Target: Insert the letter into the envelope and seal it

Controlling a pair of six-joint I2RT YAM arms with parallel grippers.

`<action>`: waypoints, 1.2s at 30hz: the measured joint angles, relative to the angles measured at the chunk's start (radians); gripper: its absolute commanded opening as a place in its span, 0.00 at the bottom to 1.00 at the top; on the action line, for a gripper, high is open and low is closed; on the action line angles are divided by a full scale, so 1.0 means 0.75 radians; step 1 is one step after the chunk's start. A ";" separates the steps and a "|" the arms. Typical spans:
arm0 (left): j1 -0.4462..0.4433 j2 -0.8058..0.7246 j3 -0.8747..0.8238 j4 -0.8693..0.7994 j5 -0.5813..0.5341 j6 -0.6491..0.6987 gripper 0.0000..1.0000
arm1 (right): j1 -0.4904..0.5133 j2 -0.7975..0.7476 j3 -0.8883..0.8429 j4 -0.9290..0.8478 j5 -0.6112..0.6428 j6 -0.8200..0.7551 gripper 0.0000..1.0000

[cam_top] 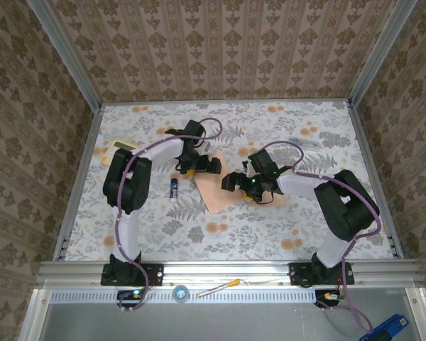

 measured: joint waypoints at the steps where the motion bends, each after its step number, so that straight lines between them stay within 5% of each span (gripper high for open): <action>1: -0.001 -0.001 -0.004 0.011 0.032 -0.001 1.00 | 0.000 0.000 0.000 0.000 0.000 0.000 1.00; 10: 0.045 -0.097 -0.094 0.137 0.300 -0.072 1.00 | 0.000 0.000 0.000 0.000 0.000 0.000 1.00; 36: 0.129 -0.238 -0.267 0.435 0.657 -0.292 1.00 | -0.003 0.003 0.000 0.004 -0.008 0.001 1.00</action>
